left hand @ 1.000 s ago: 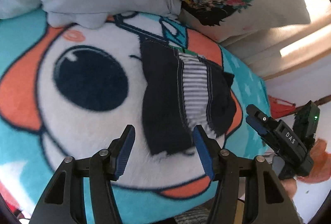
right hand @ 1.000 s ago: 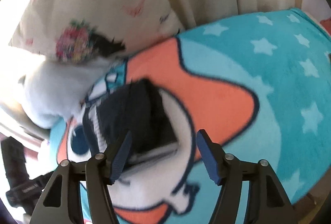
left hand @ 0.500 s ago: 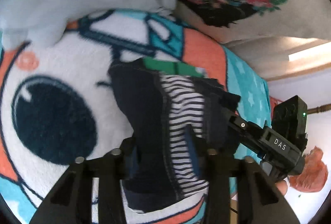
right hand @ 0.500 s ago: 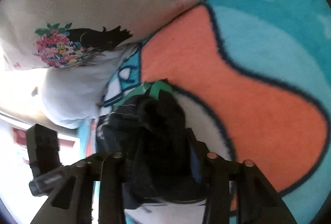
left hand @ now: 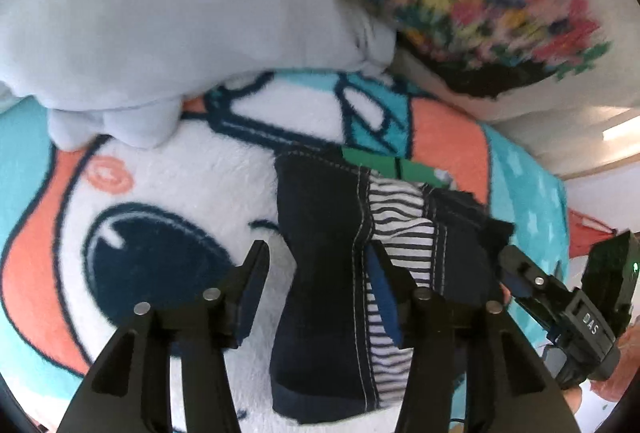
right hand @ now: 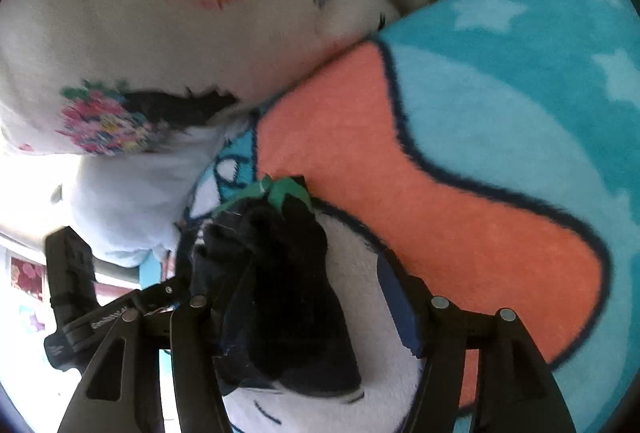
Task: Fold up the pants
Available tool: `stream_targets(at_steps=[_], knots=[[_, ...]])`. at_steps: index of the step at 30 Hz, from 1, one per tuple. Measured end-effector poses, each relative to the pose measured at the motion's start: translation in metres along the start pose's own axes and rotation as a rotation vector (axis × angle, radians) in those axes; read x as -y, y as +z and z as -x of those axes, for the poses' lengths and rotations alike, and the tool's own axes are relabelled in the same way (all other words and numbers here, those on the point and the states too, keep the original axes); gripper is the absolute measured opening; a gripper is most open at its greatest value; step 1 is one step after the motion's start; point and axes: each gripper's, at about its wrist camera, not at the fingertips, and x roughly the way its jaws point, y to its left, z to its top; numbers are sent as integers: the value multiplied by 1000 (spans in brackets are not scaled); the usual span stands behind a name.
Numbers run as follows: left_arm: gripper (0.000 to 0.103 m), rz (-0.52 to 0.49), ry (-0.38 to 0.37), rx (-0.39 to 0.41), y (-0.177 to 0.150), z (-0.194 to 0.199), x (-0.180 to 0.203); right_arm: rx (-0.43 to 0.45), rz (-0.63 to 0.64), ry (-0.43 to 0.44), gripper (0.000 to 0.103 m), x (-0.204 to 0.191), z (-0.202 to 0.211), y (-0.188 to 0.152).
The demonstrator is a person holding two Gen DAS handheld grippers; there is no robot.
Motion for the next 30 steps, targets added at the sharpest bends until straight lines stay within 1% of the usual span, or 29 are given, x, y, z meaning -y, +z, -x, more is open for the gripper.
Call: stream_targets(at_steps=[1,2,4,5,6,8,9,10,12,14,16,17,18,19,20,21,22,24,25,26,27,28,30], knots=[[49,-6,0,20,-3,8,1,35,26,-1,67,-5,13,-2],[49,-15,4,42,-6,17,0,52,53,9,64,-10,23,-3],[50,-39,14,95,-15,35,2,72,110,43,56,-25,41,-12],[50,-47,17,111,-19,41,3,67,129,57,48,-30,44,-15],[51,-52,21,125,-25,47,1,49,151,74,43,-38,43,-21],[51,-56,22,135,-30,51,1,-11,194,101,40,-50,31,-34],[51,-64,26,137,-36,51,2,-40,214,85,39,-55,19,-40],[51,-72,32,139,-40,51,2,-58,221,44,39,-57,5,-44],[51,-97,42,150,-46,54,6,-87,209,-15,39,-50,-13,-47],[51,-138,54,184,-56,69,7,-76,174,-15,39,-46,-16,-45],[51,-195,75,263,-64,91,14,-58,176,-16,40,-52,-6,-44],[51,-221,84,302,-68,102,17,-41,189,-23,44,-54,1,-45],[55,-248,100,349,-72,114,20,-23,201,-35,48,-58,7,-46],[61,-271,122,404,-75,127,24,0,211,-49,49,-61,15,-49],[65,-287,142,452,-79,138,26,30,214,-61,51,-65,22,-52],[73,-305,170,524,-85,153,30,51,213,-68,52,-69,29,-55],[81,-315,185,573,-88,163,32,73,217,-76,53,-73,36,-60],[90,-335,220,693,-98,186,36,97,232,-100,53,-81,46,-68],[94,-339,233,737,-102,196,36,109,241,-116,53,-84,52,-73],[96,-341,246,785,-107,208,36,123,252,-138,53,-88,58,-77],[101,-341,251,806,-109,214,36,130,260,-158,54,-90,62,-80],[103,-336,256,831,-112,223,34,136,266,-181,54,-92,64,-82],[103,-312,265,849,-118,234,27,140,269,-216,56,-96,68,-85]])
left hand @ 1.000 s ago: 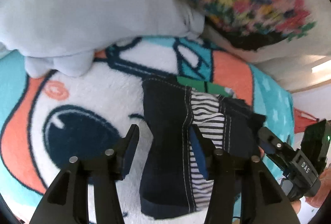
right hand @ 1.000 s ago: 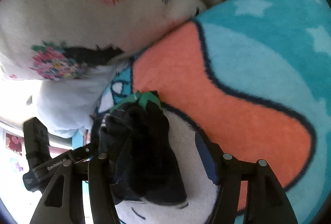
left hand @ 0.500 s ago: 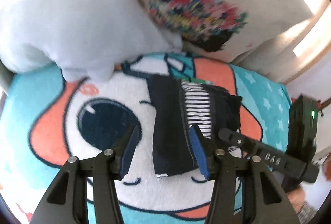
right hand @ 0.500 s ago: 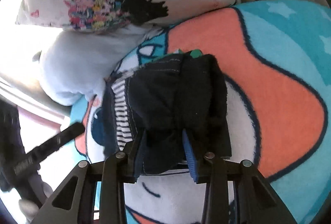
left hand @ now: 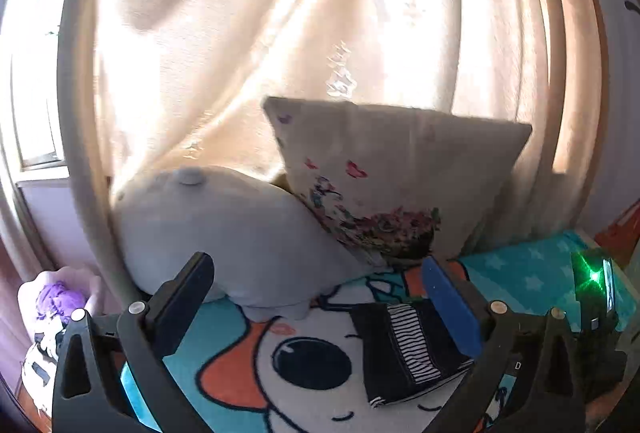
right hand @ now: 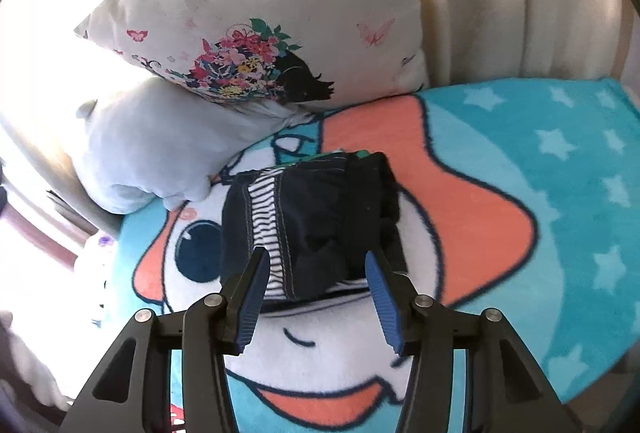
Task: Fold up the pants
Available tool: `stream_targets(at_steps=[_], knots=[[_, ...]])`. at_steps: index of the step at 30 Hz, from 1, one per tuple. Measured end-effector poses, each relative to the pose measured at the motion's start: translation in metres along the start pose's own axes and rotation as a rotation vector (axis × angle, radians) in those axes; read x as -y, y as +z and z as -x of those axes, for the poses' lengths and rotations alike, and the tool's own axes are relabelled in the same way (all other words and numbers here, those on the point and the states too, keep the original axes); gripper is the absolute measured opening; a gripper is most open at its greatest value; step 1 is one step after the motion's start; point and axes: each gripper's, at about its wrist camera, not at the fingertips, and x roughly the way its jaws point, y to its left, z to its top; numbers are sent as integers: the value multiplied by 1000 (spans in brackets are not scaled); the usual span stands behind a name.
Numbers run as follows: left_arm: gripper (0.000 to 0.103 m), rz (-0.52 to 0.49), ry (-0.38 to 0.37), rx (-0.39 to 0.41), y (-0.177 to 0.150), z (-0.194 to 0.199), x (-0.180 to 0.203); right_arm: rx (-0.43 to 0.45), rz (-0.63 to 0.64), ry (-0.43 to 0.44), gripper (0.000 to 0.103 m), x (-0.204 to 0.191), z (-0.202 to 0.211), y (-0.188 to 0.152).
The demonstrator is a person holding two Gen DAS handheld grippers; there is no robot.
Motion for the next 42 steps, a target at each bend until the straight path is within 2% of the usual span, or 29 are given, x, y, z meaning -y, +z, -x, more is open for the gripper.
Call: stream_targets(at_steps=[2,5,7,10,13,18,22,27,42], knots=[[103,18,23,-17,-5,3,-6,-10,-4,-24,57,-3,3,-1],[103,-13,43,-69,-18,-2,-8,-27,5,-53,57,-10,5,-5],[103,-35,17,-152,-29,-13,-5,-37,30,-71,58,-17,4,-10],[103,8,-53,-299,-47,-28,-1,-46,73,-99,60,-23,3,-21],[103,19,-67,-414,-65,-41,6,-50,100,-141,61,-19,0,-33],[103,-30,-38,-531,-93,-45,29,-65,122,-172,63,-5,-2,-46],[103,-60,-58,-619,-112,-50,49,-77,158,-175,65,4,-3,-58],[103,-92,-65,-661,-119,-50,65,-96,151,-158,65,17,-5,-65],[103,-73,-40,-733,-125,-70,79,-80,164,-140,67,31,-1,-60]])
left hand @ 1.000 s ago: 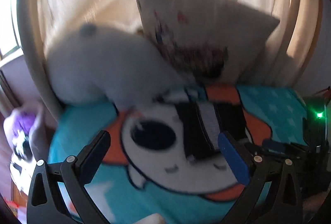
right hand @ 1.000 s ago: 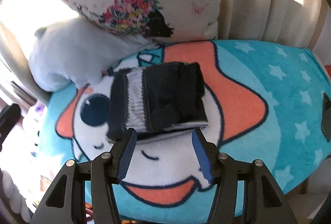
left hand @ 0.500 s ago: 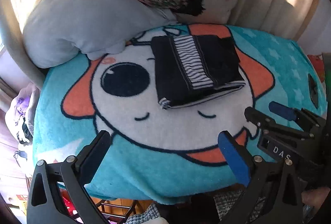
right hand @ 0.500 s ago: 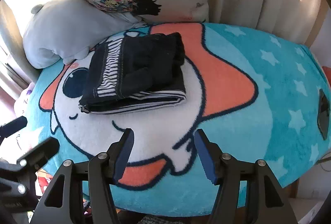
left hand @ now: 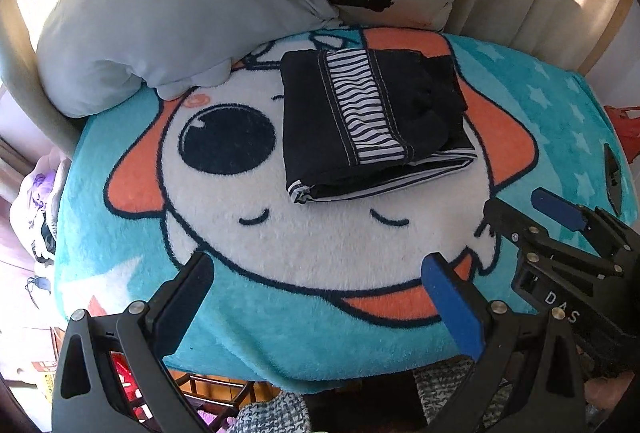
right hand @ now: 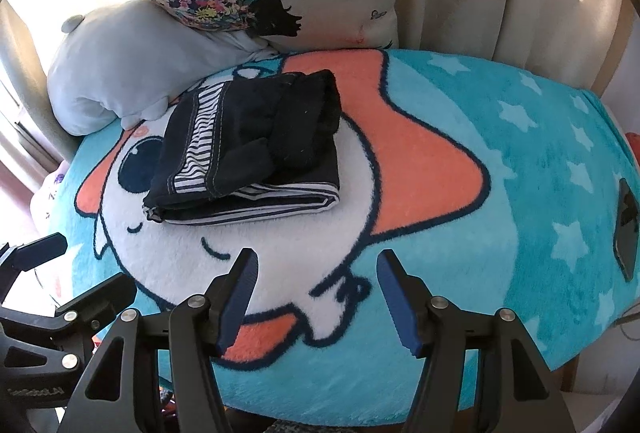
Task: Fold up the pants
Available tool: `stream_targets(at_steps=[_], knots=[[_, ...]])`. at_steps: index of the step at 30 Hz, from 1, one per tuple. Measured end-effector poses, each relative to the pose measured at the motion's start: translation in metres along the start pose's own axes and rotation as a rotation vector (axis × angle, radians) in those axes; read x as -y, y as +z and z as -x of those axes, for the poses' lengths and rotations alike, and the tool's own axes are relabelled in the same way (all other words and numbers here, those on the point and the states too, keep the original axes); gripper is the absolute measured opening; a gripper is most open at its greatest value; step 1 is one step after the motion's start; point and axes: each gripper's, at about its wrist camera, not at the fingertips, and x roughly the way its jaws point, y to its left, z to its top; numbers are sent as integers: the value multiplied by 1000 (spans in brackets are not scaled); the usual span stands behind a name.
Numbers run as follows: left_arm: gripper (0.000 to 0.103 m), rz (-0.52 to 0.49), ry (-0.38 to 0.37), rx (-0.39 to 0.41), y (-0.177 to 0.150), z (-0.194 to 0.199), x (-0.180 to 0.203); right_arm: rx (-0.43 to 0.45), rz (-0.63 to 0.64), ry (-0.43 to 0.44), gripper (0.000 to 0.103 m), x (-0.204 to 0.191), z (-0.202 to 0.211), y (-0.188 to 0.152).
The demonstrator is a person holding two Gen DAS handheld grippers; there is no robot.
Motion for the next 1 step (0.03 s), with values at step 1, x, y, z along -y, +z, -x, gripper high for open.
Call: stream_targets(at_steps=[1], knots=[[103,1,1,-3,1,-1,0,-1,0,-1,67,1,-1,1]])
